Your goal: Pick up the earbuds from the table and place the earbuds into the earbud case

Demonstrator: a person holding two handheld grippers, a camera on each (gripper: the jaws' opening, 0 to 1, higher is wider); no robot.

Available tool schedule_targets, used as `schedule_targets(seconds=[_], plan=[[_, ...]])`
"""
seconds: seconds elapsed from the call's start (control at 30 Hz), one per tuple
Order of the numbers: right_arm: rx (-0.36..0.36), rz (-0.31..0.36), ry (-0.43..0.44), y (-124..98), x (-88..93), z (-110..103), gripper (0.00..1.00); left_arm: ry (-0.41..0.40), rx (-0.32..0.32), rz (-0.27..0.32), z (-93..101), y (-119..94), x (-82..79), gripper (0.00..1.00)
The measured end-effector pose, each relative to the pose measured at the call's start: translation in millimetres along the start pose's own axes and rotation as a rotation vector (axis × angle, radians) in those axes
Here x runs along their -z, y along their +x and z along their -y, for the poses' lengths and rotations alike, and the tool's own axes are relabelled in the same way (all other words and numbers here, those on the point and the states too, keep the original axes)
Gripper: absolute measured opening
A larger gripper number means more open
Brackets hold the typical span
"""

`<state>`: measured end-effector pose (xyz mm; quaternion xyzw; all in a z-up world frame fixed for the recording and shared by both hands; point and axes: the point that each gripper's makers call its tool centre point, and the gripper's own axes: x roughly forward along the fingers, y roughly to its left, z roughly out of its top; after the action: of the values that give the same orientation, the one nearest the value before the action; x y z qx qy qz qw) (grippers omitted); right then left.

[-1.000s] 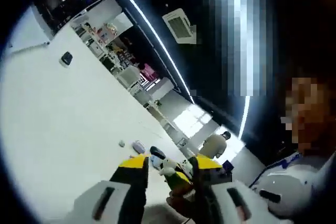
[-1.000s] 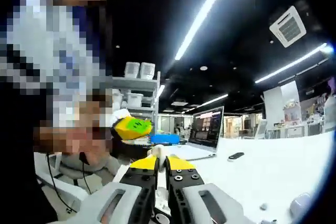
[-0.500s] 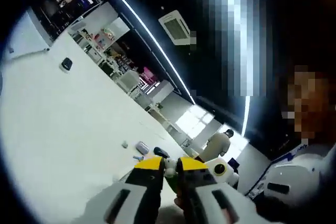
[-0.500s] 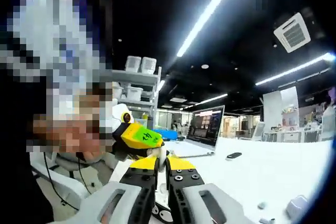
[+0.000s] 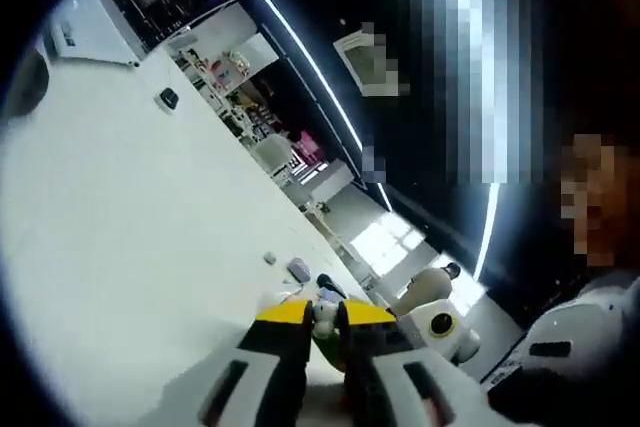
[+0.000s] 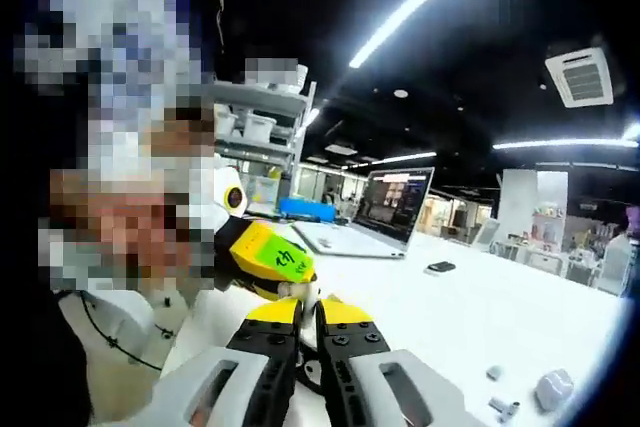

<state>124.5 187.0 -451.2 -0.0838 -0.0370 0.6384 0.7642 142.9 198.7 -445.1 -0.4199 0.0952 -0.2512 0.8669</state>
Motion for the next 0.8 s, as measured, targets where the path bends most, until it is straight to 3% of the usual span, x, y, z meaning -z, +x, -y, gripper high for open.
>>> schedule_targets(seconds=[0.43, 0.8], plan=[[0.001, -0.047, -0.018, -0.6, 7.3, -1.0, 0.07, 0.004, -0.034, -0.008, -7.1, 3.3, 3.0, 0.13], [0.019, -0.107, -0.092, -3.7, 9.5, -2.1, 0.08, 0.04, -0.062, -0.032, -9.7, 1.7, 7.9, 0.13]])
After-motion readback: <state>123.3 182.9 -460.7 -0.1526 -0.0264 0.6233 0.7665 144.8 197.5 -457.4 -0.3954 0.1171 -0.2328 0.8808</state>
